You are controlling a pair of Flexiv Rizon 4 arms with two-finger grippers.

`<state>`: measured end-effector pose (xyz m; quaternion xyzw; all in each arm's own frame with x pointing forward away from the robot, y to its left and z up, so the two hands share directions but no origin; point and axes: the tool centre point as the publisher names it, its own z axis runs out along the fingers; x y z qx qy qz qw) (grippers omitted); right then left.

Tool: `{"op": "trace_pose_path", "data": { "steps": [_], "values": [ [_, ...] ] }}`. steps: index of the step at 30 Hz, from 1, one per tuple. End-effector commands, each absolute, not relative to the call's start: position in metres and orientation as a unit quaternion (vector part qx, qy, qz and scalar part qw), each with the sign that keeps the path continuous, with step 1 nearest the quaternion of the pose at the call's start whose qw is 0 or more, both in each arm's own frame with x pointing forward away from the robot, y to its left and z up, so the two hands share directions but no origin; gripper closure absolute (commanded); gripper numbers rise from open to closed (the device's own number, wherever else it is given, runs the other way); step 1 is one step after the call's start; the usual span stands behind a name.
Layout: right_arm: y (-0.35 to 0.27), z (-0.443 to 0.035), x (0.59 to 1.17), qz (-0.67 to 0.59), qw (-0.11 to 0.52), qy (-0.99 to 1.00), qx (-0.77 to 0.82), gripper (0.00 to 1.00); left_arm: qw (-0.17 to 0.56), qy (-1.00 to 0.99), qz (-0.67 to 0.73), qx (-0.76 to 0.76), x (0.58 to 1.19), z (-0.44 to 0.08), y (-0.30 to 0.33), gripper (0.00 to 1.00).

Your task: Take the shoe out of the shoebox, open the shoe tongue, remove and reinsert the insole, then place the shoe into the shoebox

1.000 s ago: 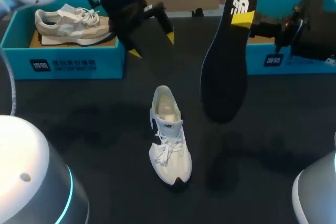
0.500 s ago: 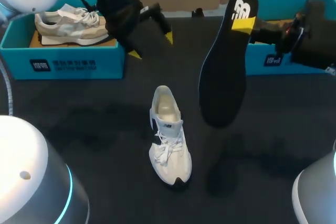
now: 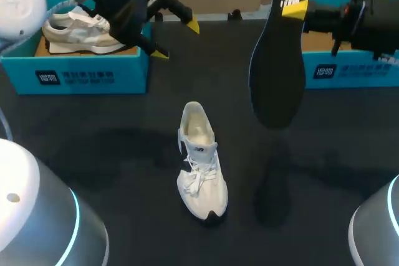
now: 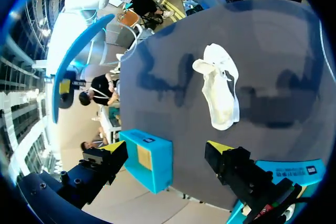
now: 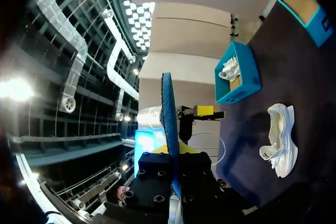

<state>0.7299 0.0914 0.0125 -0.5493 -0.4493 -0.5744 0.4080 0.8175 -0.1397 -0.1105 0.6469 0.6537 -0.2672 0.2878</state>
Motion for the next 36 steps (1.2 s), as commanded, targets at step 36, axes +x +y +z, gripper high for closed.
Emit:
{"op": "trace_pose_path", "data": {
  "steps": [36],
  "values": [
    [0.132, -0.018, 0.834, -0.414, 0.481, -0.460, -0.622, 1.00, 0.491, 0.575, -0.411, 0.509, 0.792, -0.061, -0.177, 0.00]
  ]
}}
